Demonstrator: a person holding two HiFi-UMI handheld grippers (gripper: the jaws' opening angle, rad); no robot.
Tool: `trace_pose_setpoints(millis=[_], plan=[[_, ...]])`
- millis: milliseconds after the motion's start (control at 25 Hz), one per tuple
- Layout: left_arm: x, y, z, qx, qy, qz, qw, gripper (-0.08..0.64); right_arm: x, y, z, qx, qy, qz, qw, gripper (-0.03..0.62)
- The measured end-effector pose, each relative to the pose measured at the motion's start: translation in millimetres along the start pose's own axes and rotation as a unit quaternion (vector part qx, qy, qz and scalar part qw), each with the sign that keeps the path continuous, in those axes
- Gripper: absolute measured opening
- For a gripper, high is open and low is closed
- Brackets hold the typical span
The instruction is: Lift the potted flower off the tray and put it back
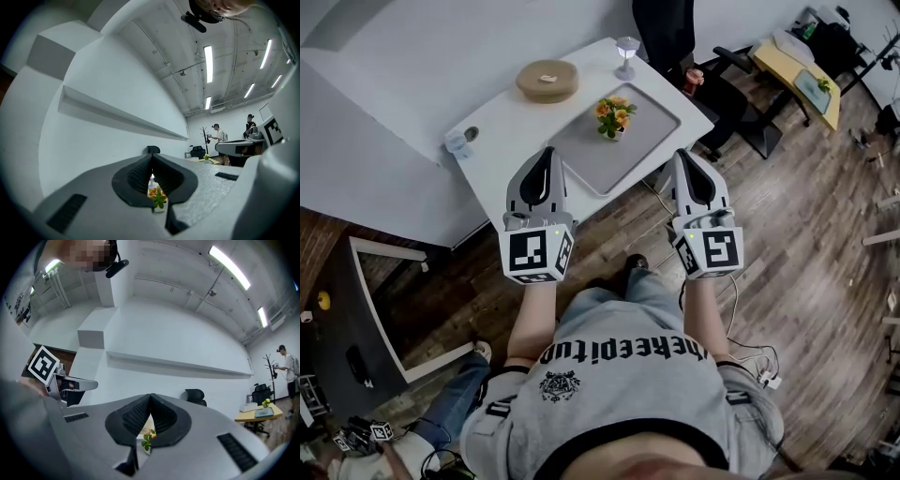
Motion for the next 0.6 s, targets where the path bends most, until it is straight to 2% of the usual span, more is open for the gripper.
trace_pose_setpoints(millis=[600], plan=[[2.0, -2.9, 0.4, -0.004, 0.008, -0.001, 1.0000, 0.005, 1.0, 0.8, 6.9, -0.004, 0.010, -0.003, 1.000, 0.002]])
Point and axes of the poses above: the fingertips, and each gripper's own axes: y backward along the fingers, x to its left, z out of its top, the point moved 5 cm from there along y, backward along the fingers, and after that the axes turned 1 degree about -x, right-handed, at the moved point
